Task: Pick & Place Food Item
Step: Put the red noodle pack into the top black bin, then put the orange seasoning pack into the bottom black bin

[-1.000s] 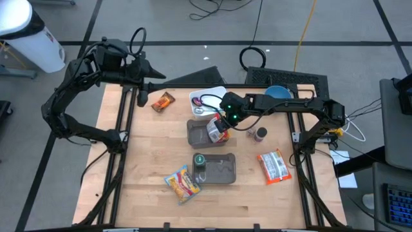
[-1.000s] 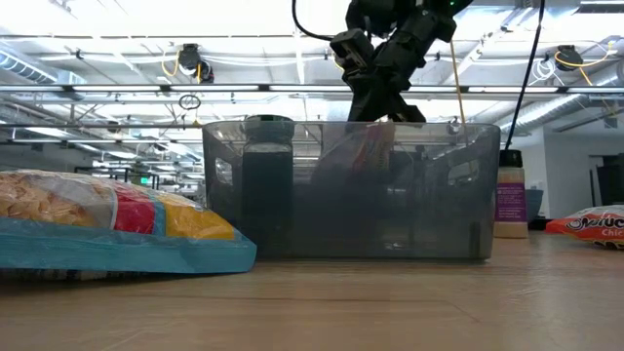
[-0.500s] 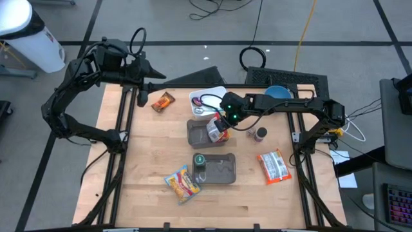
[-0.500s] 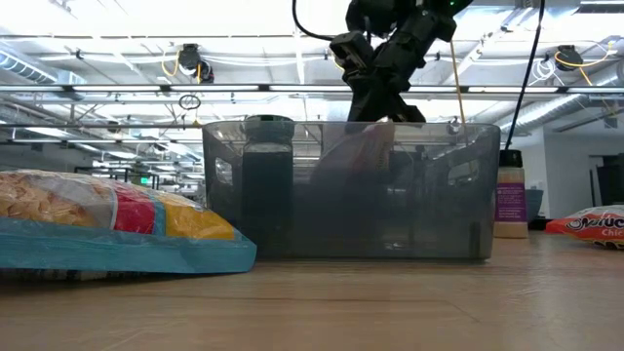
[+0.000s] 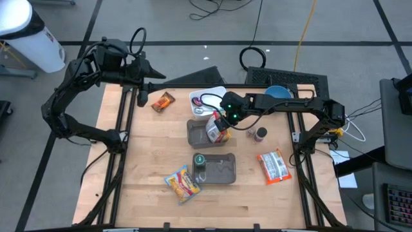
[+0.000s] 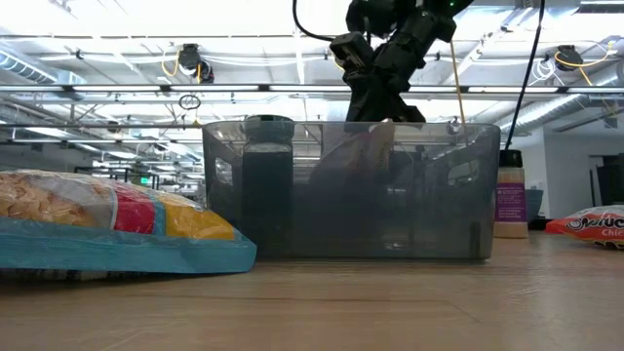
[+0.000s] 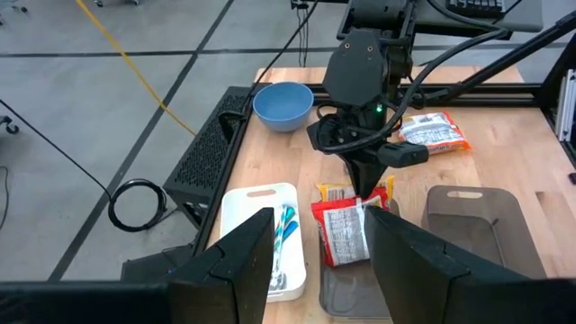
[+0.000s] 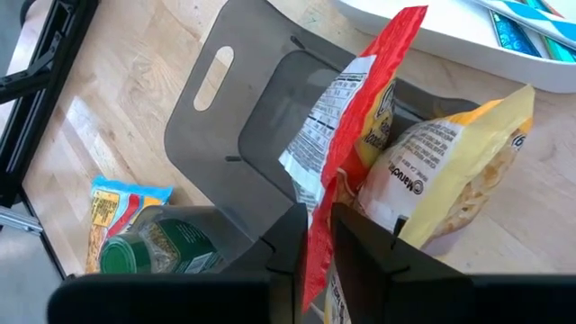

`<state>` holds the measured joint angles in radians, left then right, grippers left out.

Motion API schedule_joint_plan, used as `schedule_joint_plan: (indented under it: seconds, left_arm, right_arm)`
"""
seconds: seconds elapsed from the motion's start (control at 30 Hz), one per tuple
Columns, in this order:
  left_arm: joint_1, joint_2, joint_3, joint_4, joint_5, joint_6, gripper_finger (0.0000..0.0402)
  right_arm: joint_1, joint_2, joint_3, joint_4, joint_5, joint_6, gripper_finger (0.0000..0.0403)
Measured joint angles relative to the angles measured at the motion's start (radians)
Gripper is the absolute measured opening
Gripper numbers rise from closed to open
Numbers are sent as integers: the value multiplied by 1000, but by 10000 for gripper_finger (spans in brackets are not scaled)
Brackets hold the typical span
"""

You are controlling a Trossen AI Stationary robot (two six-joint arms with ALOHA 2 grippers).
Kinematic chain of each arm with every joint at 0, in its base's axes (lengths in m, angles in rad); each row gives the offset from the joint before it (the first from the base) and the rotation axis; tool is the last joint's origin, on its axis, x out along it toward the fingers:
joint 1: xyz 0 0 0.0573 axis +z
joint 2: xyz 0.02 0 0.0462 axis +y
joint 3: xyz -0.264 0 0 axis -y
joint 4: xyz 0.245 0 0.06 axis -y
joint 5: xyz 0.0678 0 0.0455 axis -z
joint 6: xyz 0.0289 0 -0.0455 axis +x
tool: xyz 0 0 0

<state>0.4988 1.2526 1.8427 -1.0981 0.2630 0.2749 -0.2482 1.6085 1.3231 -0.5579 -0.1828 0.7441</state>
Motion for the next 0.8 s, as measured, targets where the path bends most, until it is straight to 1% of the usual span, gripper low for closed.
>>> schedule_joint_plan:
  seconds: [0.13,0.23,0.4,0.47,0.57,0.6,0.7,0.73,0.8]
  left_arm:
    - [0,0,0,0,-2,2,184]
    - [0,0,0,-1,-9,7,184]
    - [0,-5,0,-13,-97,8,184]
    - [0,-9,1,-18,-131,8,184]
    - [0,-14,1,-31,-159,5,184]
    - [0,-17,1,-31,-159,2,184]
    - [10,-34,1,-37,-152,-32,184]
    - [20,-45,1,-39,-137,-46,184]
    - [49,-66,1,-53,-85,-76,184]
  right_arm:
    - [-16,0,0,0,-5,-18,50]
    - [-34,-16,0,-1,-35,-25,50]
    - [-65,-51,0,-7,-87,-35,50]
    - [-79,-65,3,29,-112,-33,50]
    - [-101,-109,-1,25,-137,-45,50]
    - [-107,-123,2,57,-132,-55,50]
    - [-121,-183,-2,62,-79,-126,50]
    - [-122,-204,-1,91,-50,-154,50]
    - [-122,-256,2,102,59,-218,50]
